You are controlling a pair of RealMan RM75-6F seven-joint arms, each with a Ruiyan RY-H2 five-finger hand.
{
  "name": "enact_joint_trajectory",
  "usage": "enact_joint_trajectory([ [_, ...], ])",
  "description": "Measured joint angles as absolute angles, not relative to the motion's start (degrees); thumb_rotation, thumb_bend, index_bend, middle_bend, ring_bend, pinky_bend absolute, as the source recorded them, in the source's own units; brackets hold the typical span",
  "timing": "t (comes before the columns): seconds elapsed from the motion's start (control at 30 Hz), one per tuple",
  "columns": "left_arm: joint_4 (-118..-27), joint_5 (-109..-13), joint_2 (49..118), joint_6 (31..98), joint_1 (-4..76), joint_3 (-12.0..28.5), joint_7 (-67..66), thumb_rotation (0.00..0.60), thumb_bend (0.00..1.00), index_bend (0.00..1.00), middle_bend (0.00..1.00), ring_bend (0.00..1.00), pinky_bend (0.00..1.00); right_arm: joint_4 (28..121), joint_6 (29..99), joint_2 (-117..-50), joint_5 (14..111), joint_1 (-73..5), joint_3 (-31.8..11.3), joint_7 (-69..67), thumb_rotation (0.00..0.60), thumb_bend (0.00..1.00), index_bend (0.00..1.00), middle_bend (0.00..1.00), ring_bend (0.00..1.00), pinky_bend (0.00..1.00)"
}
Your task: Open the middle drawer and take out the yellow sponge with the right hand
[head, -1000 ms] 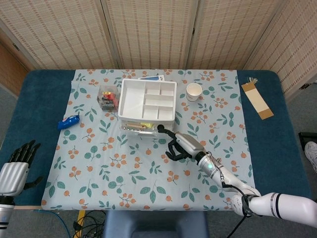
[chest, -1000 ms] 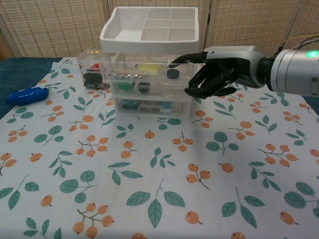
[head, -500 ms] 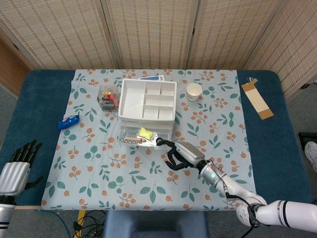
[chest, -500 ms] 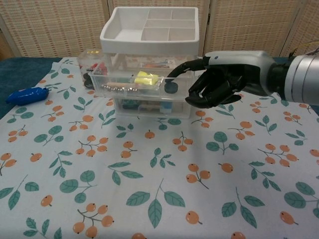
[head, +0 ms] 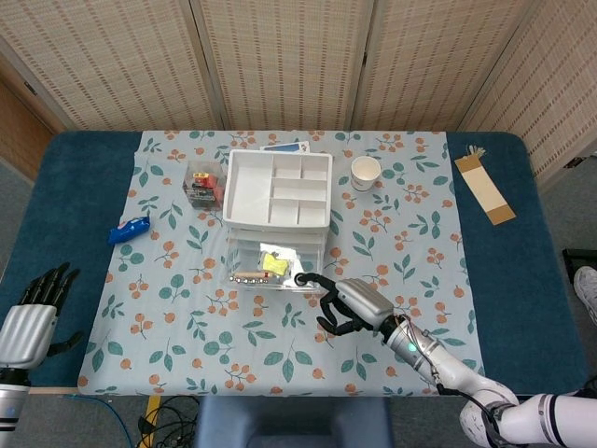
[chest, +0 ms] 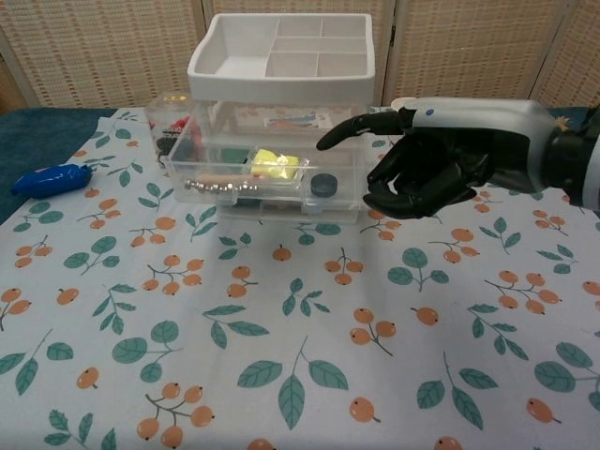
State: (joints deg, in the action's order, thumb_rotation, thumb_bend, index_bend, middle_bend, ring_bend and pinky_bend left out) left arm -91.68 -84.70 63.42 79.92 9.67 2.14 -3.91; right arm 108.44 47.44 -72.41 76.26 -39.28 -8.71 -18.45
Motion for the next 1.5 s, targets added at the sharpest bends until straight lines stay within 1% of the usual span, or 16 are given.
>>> enact_joint_trajectory([
  [0.17,-91.7,-84.8,63.4,80.2,9.6,2.1,-3.8,0.6,0.18,0.02,0.0,0.04,0.1,110.0,48.2,-70.5,78.5,-38.6,-8.0,-18.9,0.6,0.47,0.0,0.71,0.9,0.96],
  [0.3,-91.7,-84.9,63.2,80.3,9.5,2.2,-3.7,0.6,0.18,0.02,0.0,0.04,0.1,111.7,48.7,-68.6,79.8,-38.5,-8.2,-19.8,0.6,0.45,0.0,0.7,0.9,0.96],
  [0.5,-91.9,-85.1,62.9,80.7,9.6,2.4,-3.4,0.6,0.18,0.02,0.0,0.04,0.1,114.8,49.0,-63.4,81.2,-40.3,-11.3,-17.5,0.6,0.43,0.0,0.7,0.9,0.96],
  [0.53,-92.0,-85.2,62.9,80.7,9.6,2.4,-3.4,0.6,0.18,0.02,0.0,0.04,0.1,115.1,48.8,-62.6,81.0,-40.9,-11.9,-16.6,0.6,0.42,0.01,0.71,0.9,0.96],
  [0.67,-92.2,-85.4,62.7,80.9,9.5,2.3,-3.3,0.6,0.18,0.02,0.0,0.04,0.1,115.8,46.6,-60.6,78.3,-44.7,-15.0,-10.8,0.6,0.42,0.11,0.73,0.9,0.96],
  [0.8,-92.4,-85.5,62.4,81.2,9.3,2.3,-3.2,0.6,0.18,0.02,0.0,0.04,0.1,115.0,43.5,-59.8,74.2,-48.9,-16.7,-3.9,0.6,0.4,0.16,0.76,0.91,0.99],
  [0.9,-92.5,-85.5,62.3,81.6,9.1,2.3,-3.1,0.6,0.18,0.02,0.0,0.04,0.1,113.5,41.5,-60.1,70.9,-52.3,-17.1,2.2,0.6,0.39,0.2,0.79,0.94,1.0],
  [1.03,-92.5,-85.4,62.1,81.8,8.8,2.1,-2.9,0.6,0.18,0.02,0.0,0.04,0.1,111.0,40.1,-61.7,64.7,-56.9,-16.9,10.5,0.6,0.39,0.21,0.81,0.97,1.0],
  [1.17,-92.3,-85.3,62.1,82.0,8.6,2.1,-2.7,0.6,0.18,0.02,0.0,0.04,0.1,107.8,39.5,-64.5,57.9,-61.6,-15.6,18.1,0.6,0.39,0.22,0.83,0.98,1.0],
  [1.23,-92.3,-85.2,62.1,82.0,8.5,2.1,-2.6,0.6,0.18,0.02,0.0,0.04,0.1,106.5,39.7,-65.7,56.3,-63.2,-14.8,21.1,0.6,0.39,0.22,0.85,0.99,1.0],
  [1.5,-92.0,-85.1,62.2,82.1,8.2,2.0,-2.4,0.6,0.18,0.03,0.0,0.04,0.1,100.4,42.6,-71.4,52.3,-68.8,-10.7,33.5,0.6,0.3,0.24,0.88,1.0,1.0],
])
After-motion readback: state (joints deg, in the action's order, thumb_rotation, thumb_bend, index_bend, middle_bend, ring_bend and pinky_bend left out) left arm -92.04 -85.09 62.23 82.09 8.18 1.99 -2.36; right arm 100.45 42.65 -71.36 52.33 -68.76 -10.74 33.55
